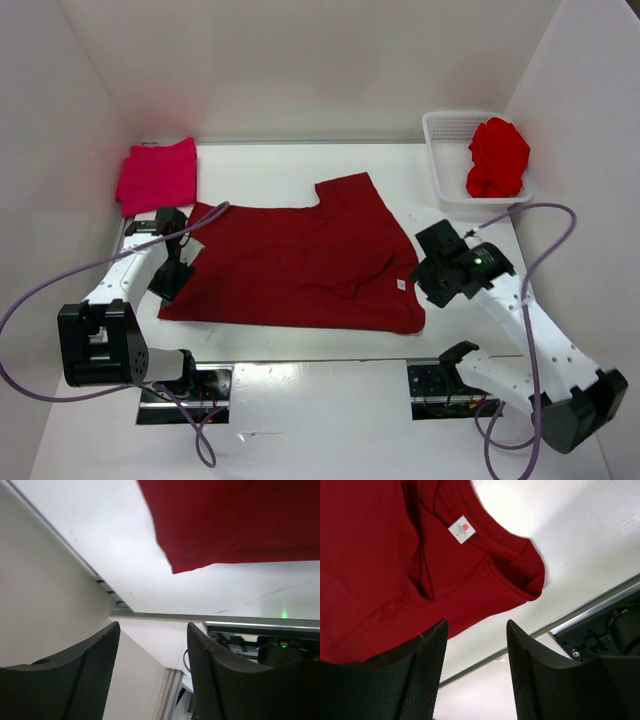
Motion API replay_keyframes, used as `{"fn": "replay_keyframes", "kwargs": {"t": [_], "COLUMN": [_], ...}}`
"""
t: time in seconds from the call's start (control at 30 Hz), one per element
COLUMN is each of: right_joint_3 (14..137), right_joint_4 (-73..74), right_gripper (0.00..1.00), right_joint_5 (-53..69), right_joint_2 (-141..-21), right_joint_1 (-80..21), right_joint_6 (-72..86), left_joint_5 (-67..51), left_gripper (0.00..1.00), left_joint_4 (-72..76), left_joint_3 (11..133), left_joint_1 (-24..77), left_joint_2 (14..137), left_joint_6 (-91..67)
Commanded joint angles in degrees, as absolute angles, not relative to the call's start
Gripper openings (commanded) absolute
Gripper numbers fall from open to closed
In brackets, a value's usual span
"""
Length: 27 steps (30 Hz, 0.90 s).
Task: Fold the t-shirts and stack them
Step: Fold the flattened tshirt in 1/3 of the way
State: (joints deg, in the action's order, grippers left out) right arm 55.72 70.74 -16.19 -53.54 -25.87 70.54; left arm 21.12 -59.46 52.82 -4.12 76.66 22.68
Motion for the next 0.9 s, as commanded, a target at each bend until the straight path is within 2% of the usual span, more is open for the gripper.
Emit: {"fn": "replay_keyframes", "kwargs": {"t": [0.0,0.17,0.27,0.37,0.5,0.63,0.77,0.87], "right_joint_3": [56.69,58.88,56.97,53.11,49.05,47.81,46.76,46.76], "right_joint_4": [66.04,58.72,56.69,56.16,58.45,57.84,54.85,54.84], "right_gripper": [0.56,0.56,0.54,0.54,0.54,0.56,0.57,0.58], "right_joint_5": [-17.23,-18.01,-18.02,-18.02,-18.71,-19.95,-19.34,-20.47], "right_joint_2": [-60.0,-72.05,-76.28,-75.24,-67.08,-56.79,-55.37,-56.43], "right_joint_1": [-31.0,-35.68,-36.21,-36.21,-33.93,-26.83,-21.73,-19.43], "right_joint_6": [68.74,66.71,67.23,70.64,79.17,83.32,81.22,79.29], "left_joint_5": [26.1,12.06,2.6,-6.12,-4.93,-1.85,-1.84,-3.16], "left_gripper": [0.64,0.68,0.71,0.75,0.8,0.82,0.84,0.84], "left_joint_4": [-61.26,-62.58,-59.86,-56.7,-50.55,-40.37,-33.94,-27.6], "left_joint_3": [55.62,75.12,80.06,80.86,78.67,75.41,75.41,76.72], "left_joint_1": [-4.66,1.39,8.51,16.24,30.55,45.92,55.08,56.6], "left_joint_2": [74.62,74.09,74.09,74.62,77.34,81.72,88.49,94.02], "left_joint_6": [23.91,24.52,24.52,24.52,25.75,26.46,26.46,25.93]}}
